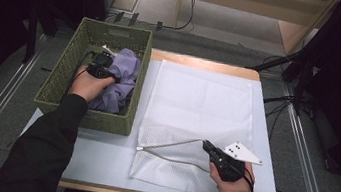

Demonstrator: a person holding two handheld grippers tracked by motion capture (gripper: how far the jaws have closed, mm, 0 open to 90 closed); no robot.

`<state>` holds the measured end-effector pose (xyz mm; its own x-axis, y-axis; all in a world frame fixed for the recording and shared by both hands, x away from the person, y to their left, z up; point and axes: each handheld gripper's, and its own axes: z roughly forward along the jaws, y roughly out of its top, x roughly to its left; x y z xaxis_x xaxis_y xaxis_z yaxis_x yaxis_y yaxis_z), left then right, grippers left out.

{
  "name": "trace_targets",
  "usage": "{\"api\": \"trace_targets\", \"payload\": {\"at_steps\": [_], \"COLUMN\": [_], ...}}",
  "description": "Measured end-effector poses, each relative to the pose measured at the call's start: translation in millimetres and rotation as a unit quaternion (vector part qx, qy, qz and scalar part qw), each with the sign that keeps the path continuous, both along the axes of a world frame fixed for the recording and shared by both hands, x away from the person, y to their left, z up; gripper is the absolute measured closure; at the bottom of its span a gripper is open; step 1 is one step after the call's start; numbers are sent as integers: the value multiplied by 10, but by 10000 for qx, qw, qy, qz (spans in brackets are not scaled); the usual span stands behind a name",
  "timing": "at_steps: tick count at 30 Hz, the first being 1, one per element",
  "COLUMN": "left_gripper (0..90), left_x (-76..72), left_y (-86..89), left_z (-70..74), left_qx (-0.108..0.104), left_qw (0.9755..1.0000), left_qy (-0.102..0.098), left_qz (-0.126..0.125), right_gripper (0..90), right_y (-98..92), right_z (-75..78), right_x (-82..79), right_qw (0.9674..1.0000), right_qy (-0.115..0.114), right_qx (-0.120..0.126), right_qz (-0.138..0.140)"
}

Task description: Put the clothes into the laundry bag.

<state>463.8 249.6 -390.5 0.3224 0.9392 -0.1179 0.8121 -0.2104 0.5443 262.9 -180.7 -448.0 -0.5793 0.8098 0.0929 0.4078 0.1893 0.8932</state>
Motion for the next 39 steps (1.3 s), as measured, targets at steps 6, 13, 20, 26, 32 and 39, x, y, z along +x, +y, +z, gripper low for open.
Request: {"api": "trace_targets", "payload": {"at_steps": [6,13,20,26,32,39], "left_gripper": [799,797,796,795,794,793], "left_x": [-156,-288,-420,-530,-628,-716], "left_y": [81,147,193,215,188,126], "left_z": [202,363,509,648,790,925], "left_qx": [-413,-612,-799,-1072,-1178,-1288], "left_qw": [9947,9837,9682,9554,9466,9409], "left_qy": [-943,-1691,-2364,-2749,-3000,-3132], "left_qz": [44,97,145,146,46,-46], "right_gripper": [895,897,898,898,898,897], "right_y": [-1,14,13,12,15,22], "right_z": [1,-8,-3,-3,-8,-13], "right_x": [0,5,0,2,6,6], "right_qw": [10000,10000,10000,10000,10000,10000], "right_qy": [3,13,3,5,4,6], "right_qx": [3,-24,-15,-18,-43,-42], "right_qz": [-2,0,-5,-4,3,13]}}
